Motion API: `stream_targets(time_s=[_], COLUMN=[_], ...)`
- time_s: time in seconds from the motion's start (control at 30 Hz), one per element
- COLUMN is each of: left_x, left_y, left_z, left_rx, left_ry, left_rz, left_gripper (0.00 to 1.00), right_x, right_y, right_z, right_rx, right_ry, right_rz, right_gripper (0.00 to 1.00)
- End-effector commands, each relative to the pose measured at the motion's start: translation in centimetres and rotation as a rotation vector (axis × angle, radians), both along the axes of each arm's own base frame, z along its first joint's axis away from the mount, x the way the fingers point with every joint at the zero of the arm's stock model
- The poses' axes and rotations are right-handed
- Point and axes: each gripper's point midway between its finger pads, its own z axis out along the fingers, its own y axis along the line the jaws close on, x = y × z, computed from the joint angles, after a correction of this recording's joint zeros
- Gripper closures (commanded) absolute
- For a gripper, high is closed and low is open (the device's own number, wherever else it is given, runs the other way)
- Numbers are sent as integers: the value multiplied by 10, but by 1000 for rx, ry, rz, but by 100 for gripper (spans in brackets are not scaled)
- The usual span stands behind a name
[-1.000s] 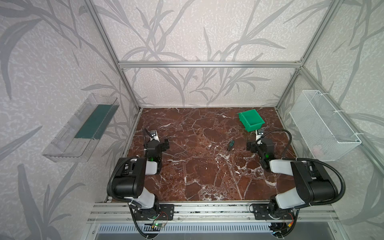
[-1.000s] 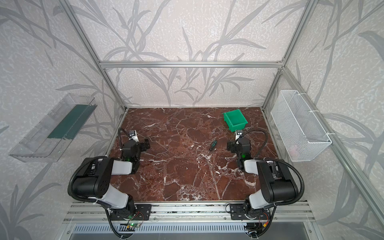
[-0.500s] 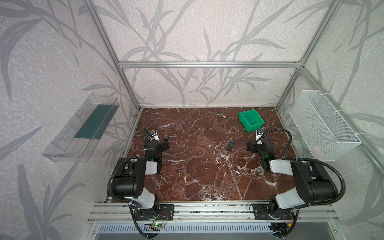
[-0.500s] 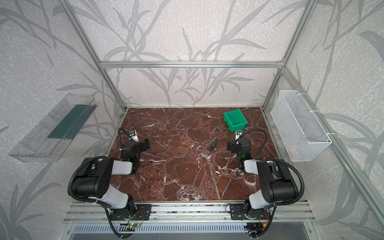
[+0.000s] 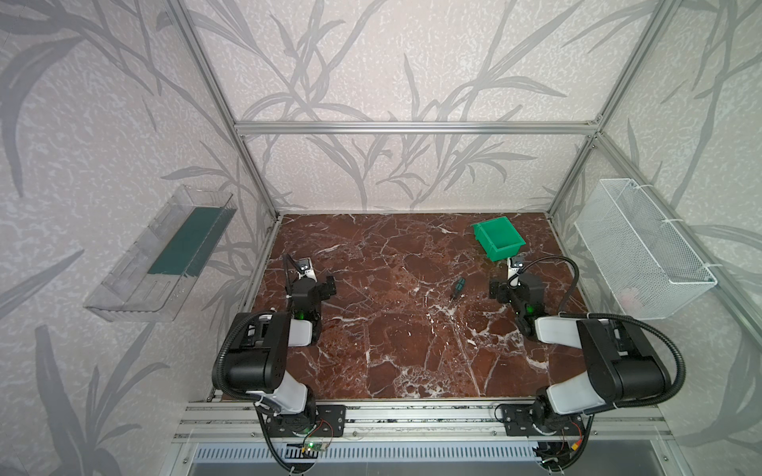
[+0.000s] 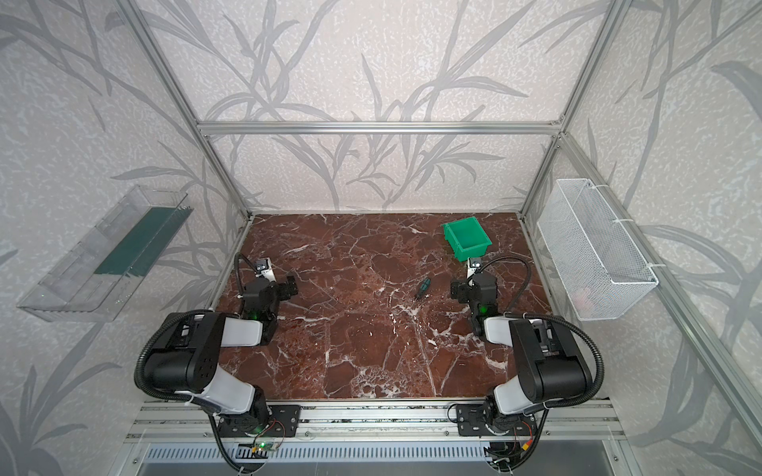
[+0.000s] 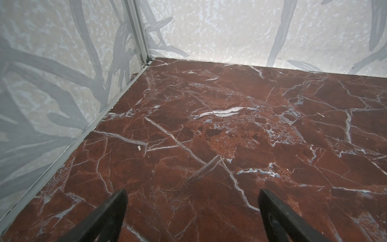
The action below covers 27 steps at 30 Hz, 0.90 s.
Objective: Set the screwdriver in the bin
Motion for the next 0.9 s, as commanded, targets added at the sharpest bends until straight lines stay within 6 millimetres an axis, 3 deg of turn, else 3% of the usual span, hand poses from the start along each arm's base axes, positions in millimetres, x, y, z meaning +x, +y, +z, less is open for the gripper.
stream_targets(time_s=[0.0, 0.1, 0.17, 0.23, 0.43, 0.57, 0.67, 0.8, 0.87], left_x=[3, 3, 2, 0, 0, 8, 9, 6, 4], left_y=[-1, -2, -1, -2, -25, -67, -113, -182, -213], left_z=[4, 6, 14, 23, 63, 97, 119, 142, 149], left_rx=[9, 5, 15, 20, 33, -13, 40, 144, 193], left_ry=[-11, -15, -18, -14, 7, 46, 58, 55, 63], left_rz=[-18, -30, -21, -21, -95, -244, -391, -616, -704], left_gripper=[1, 1, 1, 1, 1, 1, 1, 1, 1], right_x=[3, 3, 9, 7, -2, -7, -18, 0, 12], right_y=[2, 2, 3, 7, 3, -14, -36, -18, -18], right_z=[7, 9, 31, 40, 99, 137, 146, 152, 139], right_rx=[10, 9, -16, -17, 63, 109, 247, 365, 399], right_ry=[-26, -39, -130, -75, 73, 57, 32, 42, 142], right_rz=[3, 5, 20, 44, -20, -159, -364, -303, -358], right_gripper=[1, 1, 1, 1, 1, 1, 1, 1, 1])
